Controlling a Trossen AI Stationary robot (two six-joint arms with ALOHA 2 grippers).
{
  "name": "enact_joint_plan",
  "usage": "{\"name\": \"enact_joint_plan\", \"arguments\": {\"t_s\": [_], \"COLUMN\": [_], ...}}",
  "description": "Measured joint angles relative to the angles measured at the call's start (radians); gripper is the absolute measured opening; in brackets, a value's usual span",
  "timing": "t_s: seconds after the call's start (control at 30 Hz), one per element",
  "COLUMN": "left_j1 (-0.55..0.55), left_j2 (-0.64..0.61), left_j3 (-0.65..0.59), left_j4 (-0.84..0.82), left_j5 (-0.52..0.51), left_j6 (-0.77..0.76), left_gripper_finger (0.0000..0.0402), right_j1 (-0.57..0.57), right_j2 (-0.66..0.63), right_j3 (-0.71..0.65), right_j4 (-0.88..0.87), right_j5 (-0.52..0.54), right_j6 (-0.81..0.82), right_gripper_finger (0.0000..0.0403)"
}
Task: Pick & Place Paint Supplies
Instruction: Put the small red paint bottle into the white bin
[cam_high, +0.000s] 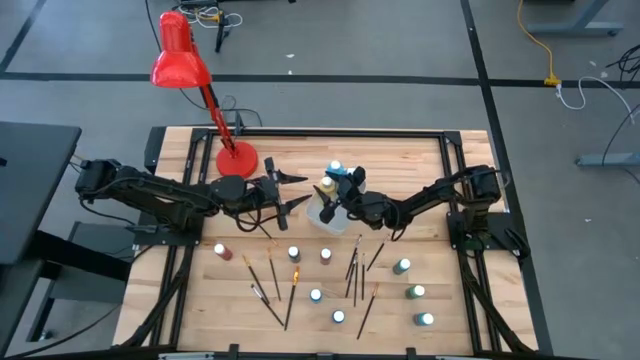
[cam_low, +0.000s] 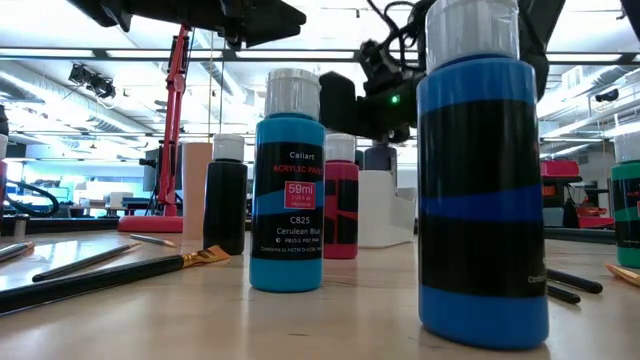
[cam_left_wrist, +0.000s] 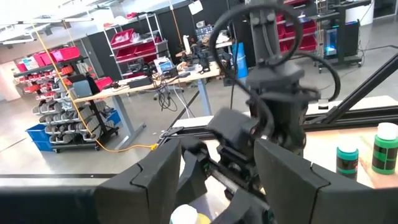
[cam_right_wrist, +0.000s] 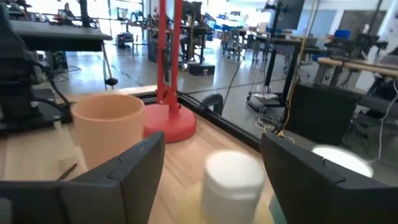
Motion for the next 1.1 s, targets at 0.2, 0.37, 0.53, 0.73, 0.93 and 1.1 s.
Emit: {"name": "enact_joint_plan", "arguments": {"t_s": [0.2,0.37,0.53,0.73,0.93,1.1], "left_j1": [0.000,0.000,-0.001,-0.016,-0.065,-0.093], "left_j2": [0.000,-0.008,-0.054,-0.183,-0.343,-0.425], "left_j3": [0.000,0.000,-0.003,0.000,0.000,-0.001], "left_j4": [-0.019,-0.091,-0.215,-0.319,-0.428,-0.509], "left_j5": [0.092,0.151,0.165,0.164,0.165,0.158], "left_j6": [-0.009,-0.051,-0.118,-0.148,-0.126,-0.104], "left_gripper_finger": [0.0212,0.0212,0.0212,0.0212,0.0212,0.0212], "right_j1": [0.034,0.068,0.095,0.100,0.100,0.101], "right_j2": [-0.057,-0.092,-0.118,-0.176,-0.209,-0.204], "right_j3": [0.000,0.000,0.000,0.000,0.000,0.000], "right_j4": [0.001,-0.007,-0.021,-0.128,-0.316,-0.434], "right_j5": [-0.003,-0.012,-0.052,-0.363,-0.797,-1.002], "right_j6": [-0.048,-0.077,-0.084,-0.074,-0.071,-0.004], "right_gripper_finger": [0.0265,0.0265,0.0265,0.0265,0.0265,0.0265]}}
